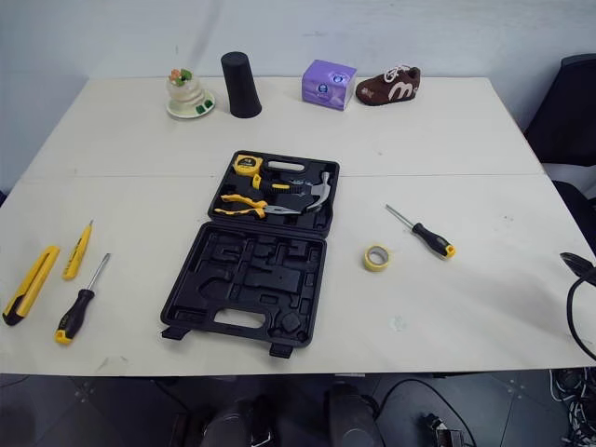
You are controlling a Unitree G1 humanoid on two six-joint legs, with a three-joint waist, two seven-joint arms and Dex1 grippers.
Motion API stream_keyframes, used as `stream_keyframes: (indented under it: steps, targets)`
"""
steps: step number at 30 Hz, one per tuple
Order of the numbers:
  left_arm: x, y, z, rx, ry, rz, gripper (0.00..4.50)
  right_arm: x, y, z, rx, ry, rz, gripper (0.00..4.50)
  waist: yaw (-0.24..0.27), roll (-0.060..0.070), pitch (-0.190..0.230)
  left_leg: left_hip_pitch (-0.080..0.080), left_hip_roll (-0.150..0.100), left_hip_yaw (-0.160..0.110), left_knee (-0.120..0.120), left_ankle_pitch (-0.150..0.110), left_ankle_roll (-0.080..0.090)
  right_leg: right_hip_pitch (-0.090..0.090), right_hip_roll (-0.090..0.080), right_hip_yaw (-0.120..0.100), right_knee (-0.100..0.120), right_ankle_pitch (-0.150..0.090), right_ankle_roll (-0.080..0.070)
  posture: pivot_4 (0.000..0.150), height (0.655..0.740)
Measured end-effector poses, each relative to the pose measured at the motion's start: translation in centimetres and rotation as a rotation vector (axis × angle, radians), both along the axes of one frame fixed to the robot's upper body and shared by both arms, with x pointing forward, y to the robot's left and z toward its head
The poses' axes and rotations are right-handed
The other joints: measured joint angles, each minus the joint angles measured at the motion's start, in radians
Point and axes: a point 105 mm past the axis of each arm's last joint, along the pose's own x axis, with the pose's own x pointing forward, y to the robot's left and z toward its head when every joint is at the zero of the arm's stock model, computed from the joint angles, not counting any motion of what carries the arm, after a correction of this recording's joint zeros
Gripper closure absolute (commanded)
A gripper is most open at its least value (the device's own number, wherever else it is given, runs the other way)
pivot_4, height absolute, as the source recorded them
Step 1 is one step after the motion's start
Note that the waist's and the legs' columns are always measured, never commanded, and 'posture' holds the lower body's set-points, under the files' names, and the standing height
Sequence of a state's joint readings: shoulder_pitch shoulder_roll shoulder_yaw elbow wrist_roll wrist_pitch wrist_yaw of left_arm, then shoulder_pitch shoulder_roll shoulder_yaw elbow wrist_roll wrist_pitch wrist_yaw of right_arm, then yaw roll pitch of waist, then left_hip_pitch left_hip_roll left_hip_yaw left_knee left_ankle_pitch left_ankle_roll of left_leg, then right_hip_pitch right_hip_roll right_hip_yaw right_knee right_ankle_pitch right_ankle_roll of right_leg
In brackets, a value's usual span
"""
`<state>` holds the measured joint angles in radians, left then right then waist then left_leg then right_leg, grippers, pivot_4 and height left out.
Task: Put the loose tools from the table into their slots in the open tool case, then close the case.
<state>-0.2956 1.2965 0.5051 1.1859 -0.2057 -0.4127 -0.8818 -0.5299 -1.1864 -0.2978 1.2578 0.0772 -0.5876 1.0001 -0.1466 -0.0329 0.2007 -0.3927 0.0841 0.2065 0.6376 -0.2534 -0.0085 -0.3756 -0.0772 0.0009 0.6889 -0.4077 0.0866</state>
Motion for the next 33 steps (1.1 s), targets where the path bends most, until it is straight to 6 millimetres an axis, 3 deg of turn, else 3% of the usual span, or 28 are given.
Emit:
stream_keyframes:
  steps: [2, 8, 15, 18, 19, 21, 23, 27, 28, 29, 33]
  targets:
    - [0.0, 0.0, 0.0, -0.002, 0.000, -0.003, 0.05, 0.0, 0.0, 0.0, 0.001, 0.000, 0.002, 0.00, 0.000, 0.000, 0.000, 0.000, 0.000, 0.000, 0.000, 0.000, 0.000, 0.000, 0.000, 0.000, 0.000, 0.000, 0.000, 0.150, 0.7400]
    - [1.1, -2.9, -0.2, -0.116, -0.007, -0.184, 0.05, 2.3, 3.9, -1.4, 0.132, 0.021, 0.180, 0.00, -0.003, 0.000, 0.000, 0.001, 0.001, 0.001, 0.000, 0.000, 0.000, 0.001, 0.002, 0.000, 0.001, 0.000, 0.000, 0.150, 0.7400]
    - [3.2, -8.2, -0.4, -0.128, 0.016, -0.393, 0.05, 3.5, 10.7, -1.9, 0.263, 0.054, 0.502, 0.00, 0.009, 0.000, 0.000, 0.000, 0.001, -0.003, 0.003, -0.001, 0.000, 0.002, 0.001, 0.006, 0.003, 0.000, 0.000, 0.150, 0.7400]
    - [4.2, -11.3, -1.0, -0.163, 0.021, -0.479, 0.05, 3.3, 14.9, -2.8, 0.294, 0.100, 0.636, 0.00, 0.015, 0.000, 0.000, -0.004, 0.003, -0.006, 0.009, -0.001, -0.001, 0.000, 0.003, 0.005, 0.005, 0.000, 0.000, 0.150, 0.7400]
    - [4.4, -12.1, -1.2, -0.172, 0.030, -0.497, 0.29, 3.3, 15.9, -3.0, 0.297, 0.118, 0.662, 0.24, 0.015, 0.000, 0.000, -0.005, 0.003, -0.007, 0.010, -0.001, -0.001, 0.000, 0.003, 0.005, 0.005, 0.000, 0.000, 0.150, 0.7400]
    - [5.4, -15.6, -1.9, -0.195, 0.062, -0.593, 0.83, 3.7, 20.0, -3.2, 0.319, 0.143, 0.749, 0.80, 0.022, -0.001, 0.000, -0.005, 0.004, -0.007, 0.012, -0.001, -0.001, 0.000, 0.004, 0.005, 0.007, 0.000, 0.000, 0.150, 0.7400]
    - [6.4, -17.9, -1.8, -0.205, 0.065, -0.645, 1.76, 3.9, 22.7, -2.9, 0.321, 0.148, 0.801, 1.74, 0.030, -0.001, 0.000, -0.005, 0.004, -0.007, 0.013, -0.001, -0.001, 0.000, 0.005, 0.006, 0.007, 0.000, 0.000, 0.150, 0.7400]
    - [8.1, -20.5, -1.6, -0.226, 0.062, -0.671, 3.47, 4.6, 26.1, -2.4, 0.332, 0.148, 0.829, 3.69, 0.047, -0.001, 0.000, -0.005, 0.005, -0.007, 0.012, -0.002, -0.001, 0.000, 0.008, 0.006, 0.006, 0.000, 0.000, 0.150, 0.7400]
    - [8.3, -21.0, -1.8, -0.229, 0.069, -0.682, 3.56, 4.7, 26.7, -2.3, 0.333, 0.148, 0.837, 3.88, 0.049, -0.001, 0.000, -0.006, 0.005, -0.007, 0.012, -0.002, -0.001, 0.000, 0.008, 0.006, 0.005, 0.000, 0.000, 0.150, 0.7400]
    - [8.8, -21.6, -2.1, -0.237, 0.080, -0.685, 4.27, 4.9, 27.2, -2.5, 0.324, 0.159, 0.829, 4.50, 0.052, -0.001, 0.000, -0.006, 0.005, -0.007, 0.012, -0.002, -0.001, -0.001, 0.010, 0.006, 0.005, 0.000, 0.000, 0.150, 0.7400]
    - [11.2, -24.5, -3.1, -0.246, 0.116, -0.698, 4.45, 6.1, 30.8, -3.2, 0.251, 0.170, 0.831, 4.50, 0.063, -0.001, 0.000, -0.008, 0.006, -0.007, 0.016, -0.002, -0.001, -0.002, 0.015, 0.007, 0.006, 0.000, -0.001, 0.150, 0.7400]
